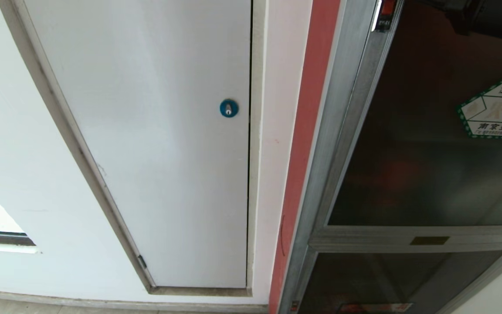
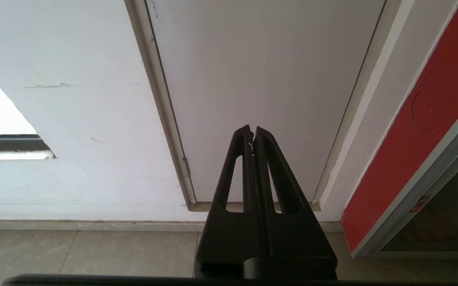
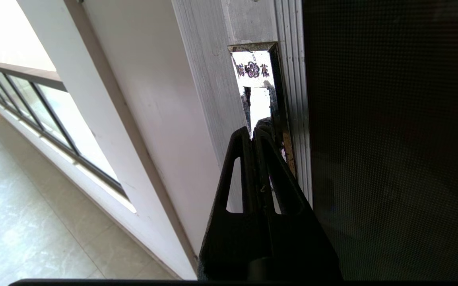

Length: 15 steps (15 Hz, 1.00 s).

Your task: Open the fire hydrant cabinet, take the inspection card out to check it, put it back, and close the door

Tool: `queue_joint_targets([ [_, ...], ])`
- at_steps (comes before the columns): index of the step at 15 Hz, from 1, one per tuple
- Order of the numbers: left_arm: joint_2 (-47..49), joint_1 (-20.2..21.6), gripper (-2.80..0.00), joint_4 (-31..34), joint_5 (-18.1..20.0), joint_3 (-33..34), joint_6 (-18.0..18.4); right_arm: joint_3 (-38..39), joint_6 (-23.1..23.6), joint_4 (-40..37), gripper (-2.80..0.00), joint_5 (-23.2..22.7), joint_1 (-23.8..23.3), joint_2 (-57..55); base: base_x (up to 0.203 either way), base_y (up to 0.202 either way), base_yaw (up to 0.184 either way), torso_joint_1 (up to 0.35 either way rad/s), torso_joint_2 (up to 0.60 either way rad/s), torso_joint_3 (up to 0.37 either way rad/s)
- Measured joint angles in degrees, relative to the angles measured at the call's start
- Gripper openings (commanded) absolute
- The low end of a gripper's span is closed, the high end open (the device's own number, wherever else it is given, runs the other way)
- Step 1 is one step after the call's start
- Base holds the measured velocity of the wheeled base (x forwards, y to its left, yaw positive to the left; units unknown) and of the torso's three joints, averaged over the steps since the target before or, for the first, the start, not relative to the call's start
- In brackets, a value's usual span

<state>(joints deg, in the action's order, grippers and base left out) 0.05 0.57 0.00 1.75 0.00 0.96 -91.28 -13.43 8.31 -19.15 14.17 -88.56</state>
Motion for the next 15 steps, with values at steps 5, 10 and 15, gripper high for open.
queue_joint_targets([
  [5,0.00,0.05,-2.80,0.02,-0.02,0.00,0.01,0.09,-0.02,-0.22,-2.80,0.11,-0.45,-0.94,0.000,0.000,0.000,0.000,0.00,0.000],
  [10,0.00,0.00,-2.80,0.00,0.02,0.00,0.00,-0.44,-0.03,-0.34,-2.80,0.13,-0.63,-1.26,0.000,0.000,0.000,0.000,0.00,0.000],
  [15,0.00,0.02,-2.80,0.00,0.00,0.00,0.00,1.81,-0.04,-0.11,-2.80,0.20,-0.26,1.02,0.000,0.000,0.000,0.000,0.00,0.000],
])
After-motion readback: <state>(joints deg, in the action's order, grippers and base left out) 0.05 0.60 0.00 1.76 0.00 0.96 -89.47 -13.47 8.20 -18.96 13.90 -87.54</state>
